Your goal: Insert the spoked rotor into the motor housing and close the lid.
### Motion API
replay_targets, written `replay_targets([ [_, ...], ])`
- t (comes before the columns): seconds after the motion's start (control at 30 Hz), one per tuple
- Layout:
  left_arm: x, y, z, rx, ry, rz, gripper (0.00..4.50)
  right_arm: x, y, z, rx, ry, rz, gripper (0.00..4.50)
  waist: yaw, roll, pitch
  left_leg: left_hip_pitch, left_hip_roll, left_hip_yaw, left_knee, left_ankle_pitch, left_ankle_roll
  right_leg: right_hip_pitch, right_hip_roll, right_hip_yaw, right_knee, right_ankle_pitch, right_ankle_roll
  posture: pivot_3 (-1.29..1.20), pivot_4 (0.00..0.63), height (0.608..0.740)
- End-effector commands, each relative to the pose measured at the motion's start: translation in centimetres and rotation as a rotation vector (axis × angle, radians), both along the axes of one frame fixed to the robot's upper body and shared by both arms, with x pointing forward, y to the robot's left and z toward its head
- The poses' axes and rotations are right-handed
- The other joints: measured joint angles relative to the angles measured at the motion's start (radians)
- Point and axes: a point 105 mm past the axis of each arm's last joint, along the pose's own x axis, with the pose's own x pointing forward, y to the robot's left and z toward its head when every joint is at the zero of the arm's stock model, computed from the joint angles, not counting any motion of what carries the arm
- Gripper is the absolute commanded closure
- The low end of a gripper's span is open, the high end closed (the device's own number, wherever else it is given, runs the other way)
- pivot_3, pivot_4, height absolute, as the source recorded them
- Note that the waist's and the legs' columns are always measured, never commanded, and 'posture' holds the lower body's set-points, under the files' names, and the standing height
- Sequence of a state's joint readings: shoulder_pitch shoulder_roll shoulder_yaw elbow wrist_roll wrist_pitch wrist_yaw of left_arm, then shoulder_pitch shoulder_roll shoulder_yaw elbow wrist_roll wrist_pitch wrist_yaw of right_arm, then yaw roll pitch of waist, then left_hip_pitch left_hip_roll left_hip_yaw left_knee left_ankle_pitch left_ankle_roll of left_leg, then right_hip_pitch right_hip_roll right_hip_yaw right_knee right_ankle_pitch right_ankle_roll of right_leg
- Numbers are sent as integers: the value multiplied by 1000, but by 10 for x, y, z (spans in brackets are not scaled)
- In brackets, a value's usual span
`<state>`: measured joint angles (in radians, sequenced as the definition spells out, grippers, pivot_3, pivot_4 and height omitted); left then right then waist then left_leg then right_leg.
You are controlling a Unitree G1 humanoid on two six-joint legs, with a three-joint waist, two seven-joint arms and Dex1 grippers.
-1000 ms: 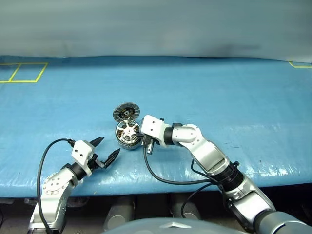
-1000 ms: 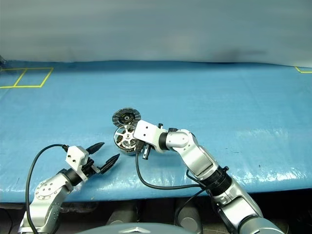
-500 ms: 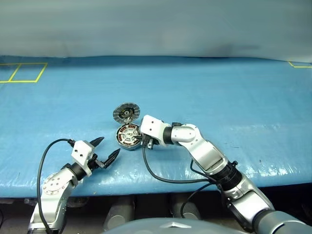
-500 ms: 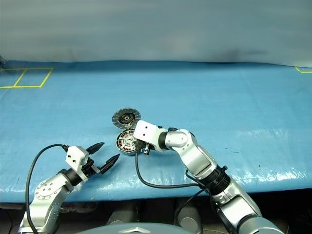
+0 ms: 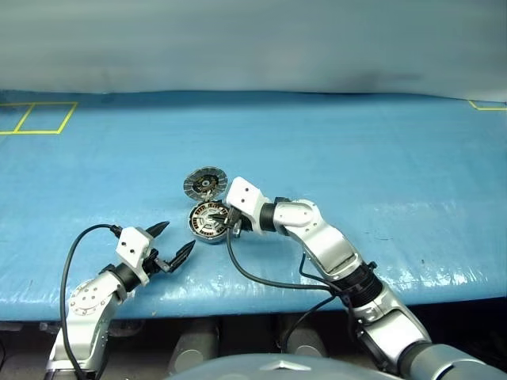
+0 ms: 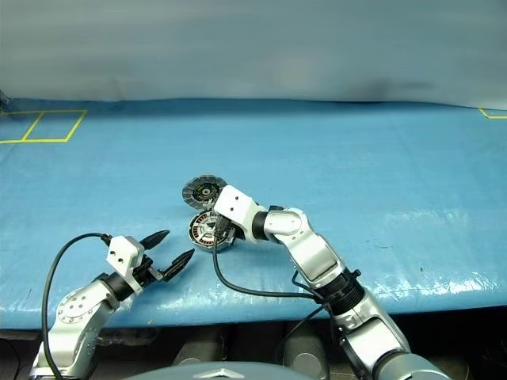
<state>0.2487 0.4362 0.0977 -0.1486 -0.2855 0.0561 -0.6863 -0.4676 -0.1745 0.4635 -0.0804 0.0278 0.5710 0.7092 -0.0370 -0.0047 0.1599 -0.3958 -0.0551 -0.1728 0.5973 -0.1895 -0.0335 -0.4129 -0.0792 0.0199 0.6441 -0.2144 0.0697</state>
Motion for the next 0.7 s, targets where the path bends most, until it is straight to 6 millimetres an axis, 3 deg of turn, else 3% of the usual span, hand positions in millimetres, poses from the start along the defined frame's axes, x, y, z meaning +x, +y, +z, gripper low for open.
replay_targets([
  [0.03, 2, 3, 7, 13, -35, -1, 0, 4, -1, -10, 23, 41, -26, 3076, 0, 0, 0, 0, 0, 0, 0, 0, 0, 0, 0, 0, 0, 0, 0, 0, 150, 740],
  [0.23, 4, 6, 11, 24, -52, 10, 0, 5, -4, -31, -10, 93, -46, 4466, -3, 0, 0, 1, 1, 0, 0, 0, 0, 0, 1, 0, 1, 0, 0, 0, 150, 740],
  [0.47, 5, 6, 12, 23, -55, 8, 0, 1, -3, -22, 25, 72, -31, 4466, -3, 0, 0, 2, 1, 0, 0, 0, 0, 1, 1, 0, 1, 0, -1, 0, 150, 740],
  [0.7, 5, 4, 12, 16, -56, 1, 0, -7, -3, 29, 235, 30, 49, 4466, -2, 0, 0, 0, 1, 0, 0, 0, 0, 0, 1, 0, 0, 1, 0, 0, 150, 740],
])
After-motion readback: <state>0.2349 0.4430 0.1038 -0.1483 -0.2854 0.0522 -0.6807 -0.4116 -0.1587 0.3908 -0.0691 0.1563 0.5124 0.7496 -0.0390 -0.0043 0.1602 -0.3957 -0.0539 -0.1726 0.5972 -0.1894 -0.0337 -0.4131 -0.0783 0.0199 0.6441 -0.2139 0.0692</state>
